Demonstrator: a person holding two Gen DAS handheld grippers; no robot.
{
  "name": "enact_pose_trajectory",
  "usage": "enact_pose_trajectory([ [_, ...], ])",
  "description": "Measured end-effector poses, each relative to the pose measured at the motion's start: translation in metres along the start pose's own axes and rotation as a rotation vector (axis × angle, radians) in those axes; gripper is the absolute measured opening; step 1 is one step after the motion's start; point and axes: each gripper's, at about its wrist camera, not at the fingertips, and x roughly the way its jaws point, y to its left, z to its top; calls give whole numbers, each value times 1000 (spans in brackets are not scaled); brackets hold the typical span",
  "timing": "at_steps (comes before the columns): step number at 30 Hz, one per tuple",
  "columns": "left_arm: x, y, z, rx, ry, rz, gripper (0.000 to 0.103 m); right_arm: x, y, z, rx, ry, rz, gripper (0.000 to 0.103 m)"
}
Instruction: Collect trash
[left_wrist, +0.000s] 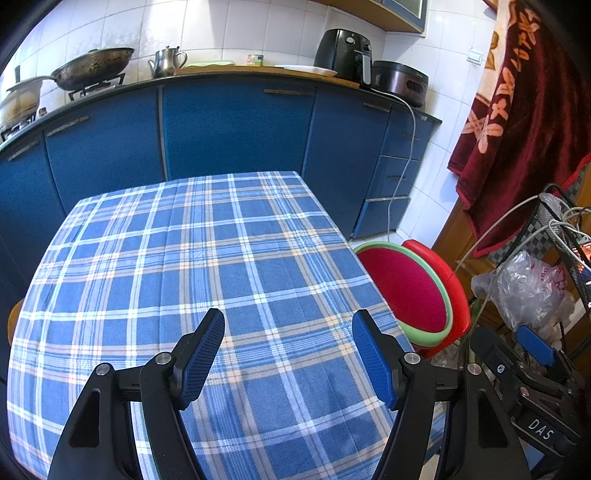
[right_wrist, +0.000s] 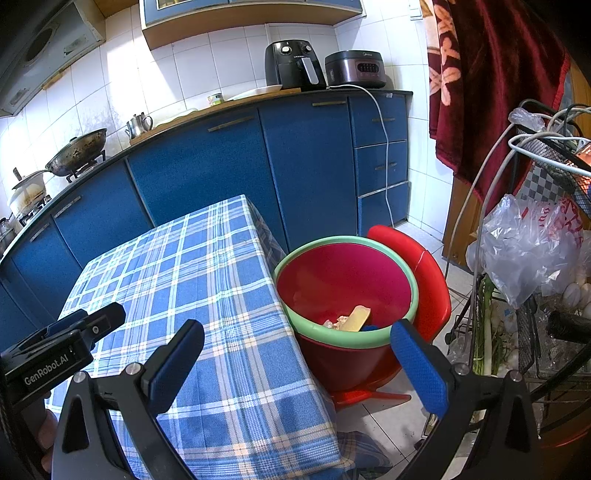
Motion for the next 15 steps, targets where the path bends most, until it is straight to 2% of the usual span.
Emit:
enact_pose_trajectory([
  [15,0,1,-2,-2,4,1,73,0,1,0,-1,1,-1,103],
])
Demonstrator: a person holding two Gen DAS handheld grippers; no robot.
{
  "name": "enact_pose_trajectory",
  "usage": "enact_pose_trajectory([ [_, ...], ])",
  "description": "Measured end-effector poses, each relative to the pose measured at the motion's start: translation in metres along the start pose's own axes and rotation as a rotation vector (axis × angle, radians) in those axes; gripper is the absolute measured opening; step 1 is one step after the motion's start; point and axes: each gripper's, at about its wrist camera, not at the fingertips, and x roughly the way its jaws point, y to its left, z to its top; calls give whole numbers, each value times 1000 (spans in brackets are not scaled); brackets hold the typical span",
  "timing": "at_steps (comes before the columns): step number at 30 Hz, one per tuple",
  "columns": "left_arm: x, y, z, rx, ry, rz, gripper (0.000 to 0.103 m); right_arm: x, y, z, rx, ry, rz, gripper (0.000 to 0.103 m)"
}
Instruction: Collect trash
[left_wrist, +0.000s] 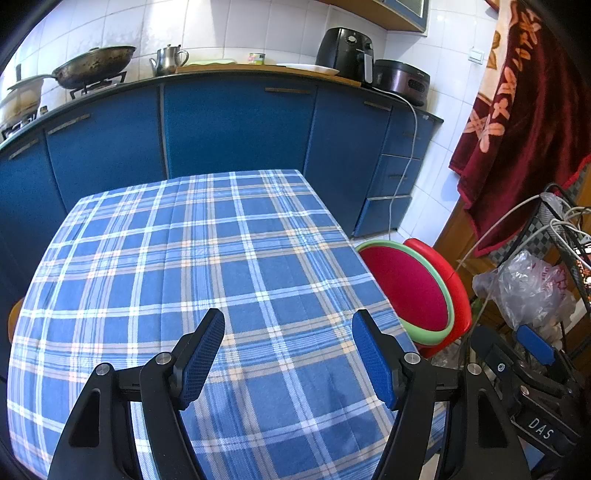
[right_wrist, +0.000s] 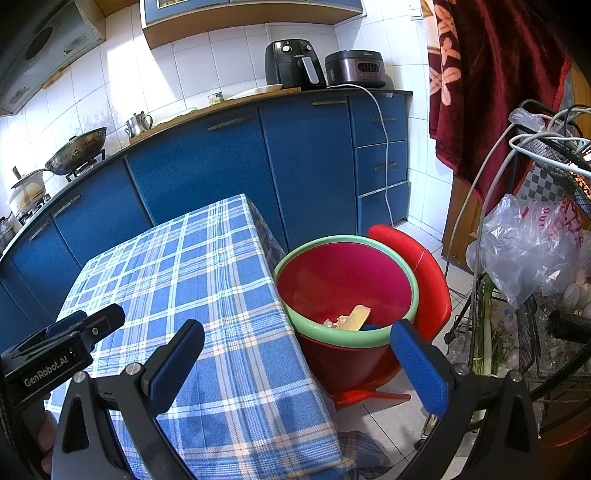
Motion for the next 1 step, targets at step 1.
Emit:
enact_pose_trajectory([
  [1,0,0,0,-1,1,1,73,0,0,0,0,0,0,103],
])
